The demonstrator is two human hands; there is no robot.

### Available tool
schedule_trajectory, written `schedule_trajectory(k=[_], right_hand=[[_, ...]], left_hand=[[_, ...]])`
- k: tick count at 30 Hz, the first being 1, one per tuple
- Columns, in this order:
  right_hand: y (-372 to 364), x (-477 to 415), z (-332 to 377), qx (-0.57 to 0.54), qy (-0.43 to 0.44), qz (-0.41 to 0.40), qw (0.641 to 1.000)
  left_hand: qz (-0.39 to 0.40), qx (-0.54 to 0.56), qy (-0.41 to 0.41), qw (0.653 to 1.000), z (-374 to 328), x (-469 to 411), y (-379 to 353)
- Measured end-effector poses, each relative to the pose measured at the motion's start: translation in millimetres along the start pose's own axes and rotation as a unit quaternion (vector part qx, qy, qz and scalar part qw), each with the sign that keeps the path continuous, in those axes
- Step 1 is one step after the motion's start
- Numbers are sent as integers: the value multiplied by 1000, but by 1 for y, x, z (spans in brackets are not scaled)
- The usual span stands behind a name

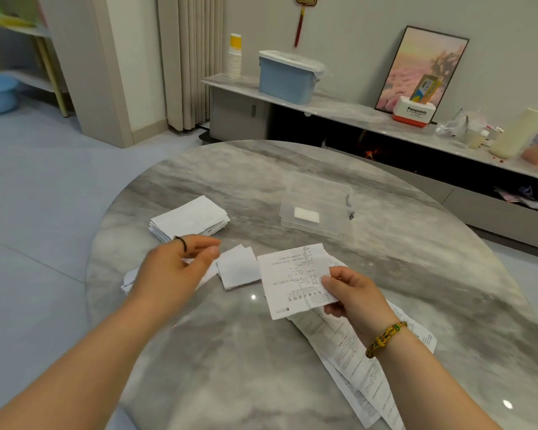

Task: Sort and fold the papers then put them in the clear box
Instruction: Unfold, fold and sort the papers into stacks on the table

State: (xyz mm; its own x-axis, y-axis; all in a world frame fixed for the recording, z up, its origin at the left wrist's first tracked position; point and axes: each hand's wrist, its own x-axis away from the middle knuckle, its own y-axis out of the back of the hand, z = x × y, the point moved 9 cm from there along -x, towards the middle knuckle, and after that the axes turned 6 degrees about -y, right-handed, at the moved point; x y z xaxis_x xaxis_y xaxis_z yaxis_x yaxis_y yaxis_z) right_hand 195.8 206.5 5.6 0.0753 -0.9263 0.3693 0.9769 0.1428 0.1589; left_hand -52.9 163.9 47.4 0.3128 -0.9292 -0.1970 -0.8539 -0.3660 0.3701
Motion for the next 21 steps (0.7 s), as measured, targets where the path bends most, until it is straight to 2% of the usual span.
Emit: schedule_trajectory(k=[3, 5, 11, 14, 21], right_hand=[[-14, -12, 7, 33, -1, 2, 999], [-26, -24, 14, 53, -3, 1, 999], [-70, -63, 44, 110, 3, 5, 994], [-90, -82, 61, 129, 4, 4, 992], [-142, -114, 85, 169, 14, 37, 985]], left_hand=[[-48, -64, 22, 997, 15, -7, 37], [-50, -111, 34, 992, 24, -9, 50], [77, -250, 51, 964, 56, -15, 41], [130, -294, 31, 946, 60, -16, 33], [169, -329, 13, 929, 72, -21, 20]])
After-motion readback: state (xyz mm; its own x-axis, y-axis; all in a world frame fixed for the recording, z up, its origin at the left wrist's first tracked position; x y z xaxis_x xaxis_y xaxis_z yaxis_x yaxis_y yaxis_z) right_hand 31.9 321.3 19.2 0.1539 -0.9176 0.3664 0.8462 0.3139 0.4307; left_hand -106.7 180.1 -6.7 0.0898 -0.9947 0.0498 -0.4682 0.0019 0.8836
